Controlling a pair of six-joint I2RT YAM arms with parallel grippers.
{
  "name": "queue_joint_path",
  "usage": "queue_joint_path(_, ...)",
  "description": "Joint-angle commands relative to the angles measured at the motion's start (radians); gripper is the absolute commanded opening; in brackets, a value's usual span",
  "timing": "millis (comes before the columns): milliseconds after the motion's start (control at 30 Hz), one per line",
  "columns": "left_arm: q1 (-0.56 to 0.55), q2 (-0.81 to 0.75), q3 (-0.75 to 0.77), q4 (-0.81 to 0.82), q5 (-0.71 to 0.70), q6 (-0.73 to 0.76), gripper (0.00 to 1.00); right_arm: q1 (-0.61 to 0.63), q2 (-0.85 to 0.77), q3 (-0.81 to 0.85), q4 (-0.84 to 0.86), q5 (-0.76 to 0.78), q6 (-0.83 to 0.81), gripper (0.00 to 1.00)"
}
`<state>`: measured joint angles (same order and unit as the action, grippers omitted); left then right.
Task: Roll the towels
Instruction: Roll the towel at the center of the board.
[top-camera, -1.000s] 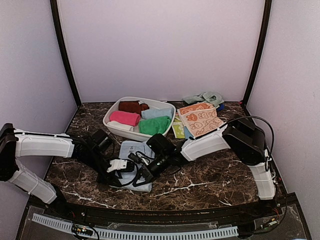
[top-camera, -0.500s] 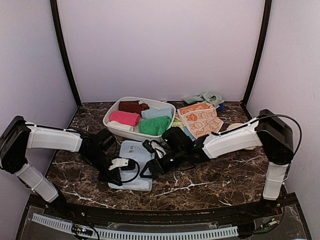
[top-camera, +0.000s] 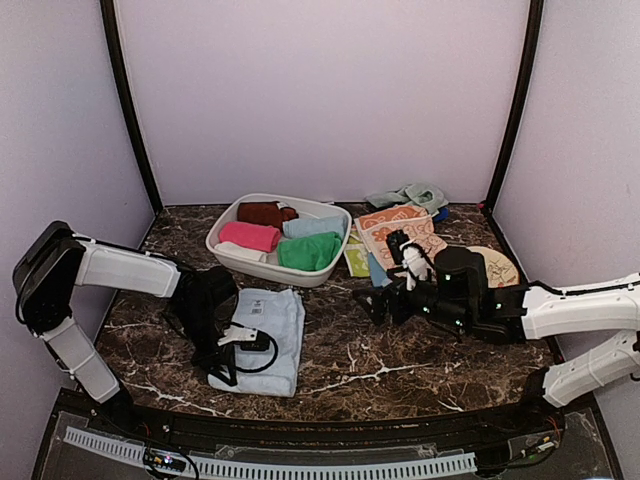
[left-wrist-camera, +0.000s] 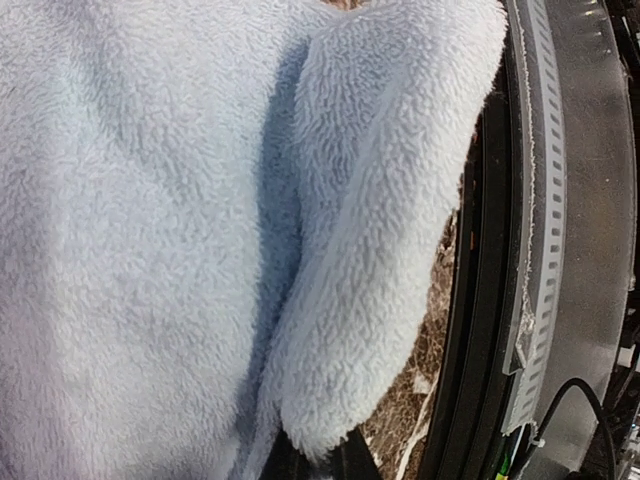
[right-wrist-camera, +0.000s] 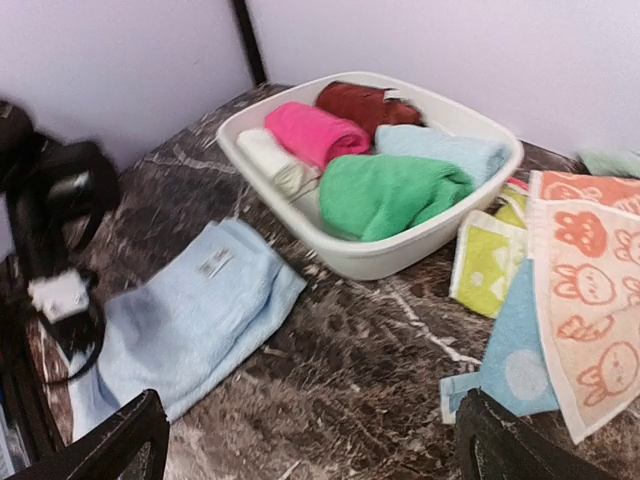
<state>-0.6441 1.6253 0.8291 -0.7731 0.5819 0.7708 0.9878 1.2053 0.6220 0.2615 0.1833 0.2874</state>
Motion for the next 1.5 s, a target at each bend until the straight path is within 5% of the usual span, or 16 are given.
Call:
queue_joint_path(0, 0.014, 0.070, 0.056, -0.022, -0.032, -0.017, 0.00, 0.168, 0.063, -0.015, 0.116, -0.015, -0.364, 1.00)
queue_joint_path(133, 0.037, 0.129, 0.101, -0.049, -0.021, -0.026, 0.00, 0.325, 0.180, 0.060, 0.093, 0.037, -0.592, 0.98)
queue_joint_path(333, 0.075, 0.182, 0.130, -0.080, 0.005, -0.016, 0.00, 0.505, 0.463, 0.252, 0.065, 0.099, -0.918, 0.75)
queue_joint_path(633, 0.089, 0.210, 0.155, -0.104, 0.015, -0.007, 0.00, 0.537, 0.750, 0.430, 0.110, 0.101, -1.097, 0.52)
queue_joint_path(1000, 0.093, 0.191, 0.157, -0.117, 0.009, 0.000, 0.02, 0.476, 0.884, 0.481, 0.127, 0.122, -0.993, 0.42)
queue_joint_path(1133, 0.095, 0.149, 0.154, -0.100, 0.005, -0.005, 0.19, 0.452, 0.874, 0.475, 0.034, 0.058, -0.870, 0.26)
queue_joint_path(1300, 0.143, 0.033, 0.147, -0.075, 0.033, -0.001, 0.57, 0.384, 0.843, 0.523, -0.158, -0.172, -0.625, 0.06)
queue_joint_path(1467, 0.225, -0.120, 0.086, -0.025, 0.012, 0.031, 0.63, 0.294, 0.836, 0.590, -0.245, -0.434, -0.398, 0.00)
